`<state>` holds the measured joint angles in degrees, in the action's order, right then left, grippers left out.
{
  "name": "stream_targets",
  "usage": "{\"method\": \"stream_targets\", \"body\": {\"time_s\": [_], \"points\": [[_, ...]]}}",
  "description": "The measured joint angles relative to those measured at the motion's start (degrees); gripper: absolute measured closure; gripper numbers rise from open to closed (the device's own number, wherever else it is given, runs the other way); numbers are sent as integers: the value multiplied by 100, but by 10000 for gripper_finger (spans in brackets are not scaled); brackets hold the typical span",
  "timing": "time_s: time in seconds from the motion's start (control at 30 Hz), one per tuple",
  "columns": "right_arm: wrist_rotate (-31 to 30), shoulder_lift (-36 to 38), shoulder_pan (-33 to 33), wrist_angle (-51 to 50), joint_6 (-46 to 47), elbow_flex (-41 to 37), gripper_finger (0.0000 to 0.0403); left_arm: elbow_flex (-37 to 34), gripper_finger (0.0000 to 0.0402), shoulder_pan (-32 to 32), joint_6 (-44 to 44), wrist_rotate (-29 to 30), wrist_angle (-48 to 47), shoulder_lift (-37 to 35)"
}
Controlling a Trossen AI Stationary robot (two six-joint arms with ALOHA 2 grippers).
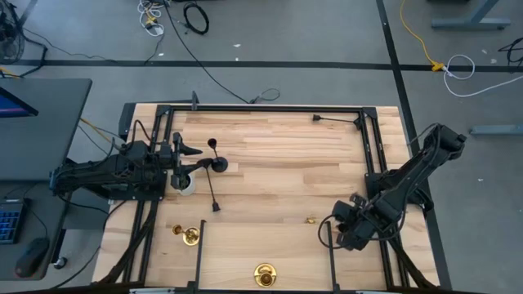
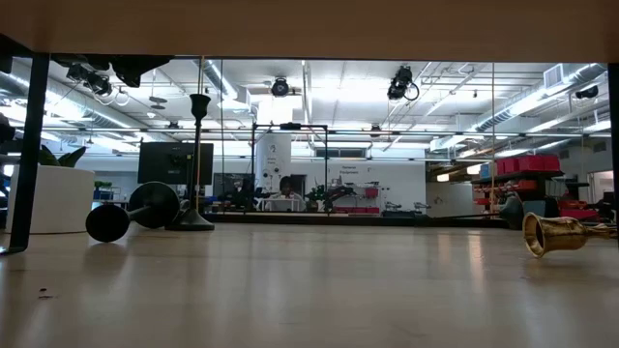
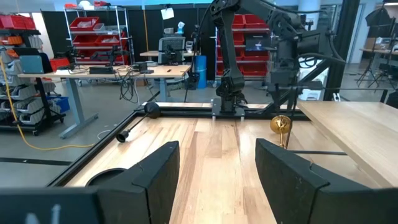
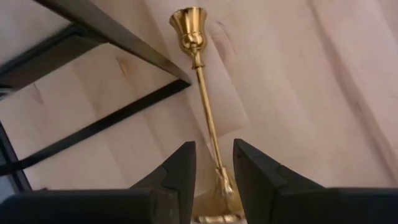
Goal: Pick & Place candle stick holders
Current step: Put the right yellow candlestick on the shelf
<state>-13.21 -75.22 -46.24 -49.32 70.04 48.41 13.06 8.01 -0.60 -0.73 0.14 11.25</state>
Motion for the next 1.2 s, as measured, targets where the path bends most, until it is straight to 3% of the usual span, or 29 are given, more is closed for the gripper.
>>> {"method": "stream_targets", "body": {"time_s": [0.53, 1.2], "points": [[390, 0, -7, 1497, 0, -871, 297, 0, 191, 2, 2, 1, 2, 0], [482, -2, -4, 2028, 208, -1408, 297, 0, 191, 1, 2, 0, 2, 0]]}}
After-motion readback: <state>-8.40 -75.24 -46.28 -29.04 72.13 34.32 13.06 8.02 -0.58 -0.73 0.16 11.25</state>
